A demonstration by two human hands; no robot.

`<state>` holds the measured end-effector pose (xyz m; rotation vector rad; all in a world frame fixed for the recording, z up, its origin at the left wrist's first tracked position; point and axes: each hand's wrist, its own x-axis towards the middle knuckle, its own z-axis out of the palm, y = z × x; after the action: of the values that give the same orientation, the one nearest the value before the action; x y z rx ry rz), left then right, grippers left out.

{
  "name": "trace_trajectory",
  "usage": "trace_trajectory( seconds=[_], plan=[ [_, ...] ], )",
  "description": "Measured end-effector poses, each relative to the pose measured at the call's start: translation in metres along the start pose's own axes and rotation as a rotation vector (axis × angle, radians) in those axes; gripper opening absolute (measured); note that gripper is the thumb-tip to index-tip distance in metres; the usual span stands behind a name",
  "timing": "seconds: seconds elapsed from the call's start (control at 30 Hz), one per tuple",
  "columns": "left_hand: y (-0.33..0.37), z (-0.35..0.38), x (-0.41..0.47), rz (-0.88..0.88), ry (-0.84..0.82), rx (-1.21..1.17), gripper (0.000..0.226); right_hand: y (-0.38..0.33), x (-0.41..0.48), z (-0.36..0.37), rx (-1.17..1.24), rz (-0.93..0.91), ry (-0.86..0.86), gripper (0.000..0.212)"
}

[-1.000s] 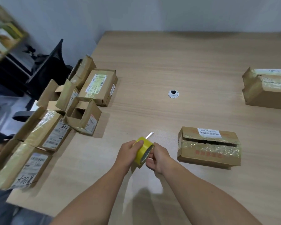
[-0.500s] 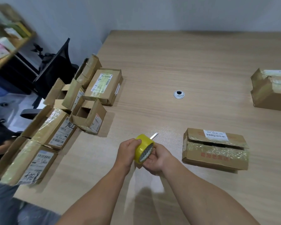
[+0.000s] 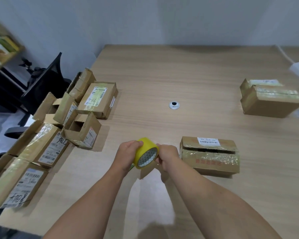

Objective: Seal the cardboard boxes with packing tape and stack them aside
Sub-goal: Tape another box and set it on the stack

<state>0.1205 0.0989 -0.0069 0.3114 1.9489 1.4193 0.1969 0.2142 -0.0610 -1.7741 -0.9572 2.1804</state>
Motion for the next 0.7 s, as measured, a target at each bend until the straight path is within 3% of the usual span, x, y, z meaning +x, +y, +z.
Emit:
trace_trajectory(
  seconds=[0.33,0.43,0.57,0.7],
  plan=[
    [0.01,-0.008,-0.002,0.007,-0.093,0.344,0.036,-0.025,-0.026,-0.028,-0.058,-0.302,-0.091,0.024],
    [0.026,0.0,0.002,0.024,-0.223,0.425,0.018,-0.027,-0.041,-0.038,-0.075,-0.439,-0.13,0.021],
    [0.039,0.025,-0.001,0.046,-0.363,0.458,0.046,-0.042,-0.063,-0.057,-0.122,-0.614,-0.233,0.022],
    [0.036,0.046,-0.008,0.141,-0.344,0.441,0.056,-0.059,-0.063,-0.079,-0.143,-0.675,-0.097,0.022]
  ],
)
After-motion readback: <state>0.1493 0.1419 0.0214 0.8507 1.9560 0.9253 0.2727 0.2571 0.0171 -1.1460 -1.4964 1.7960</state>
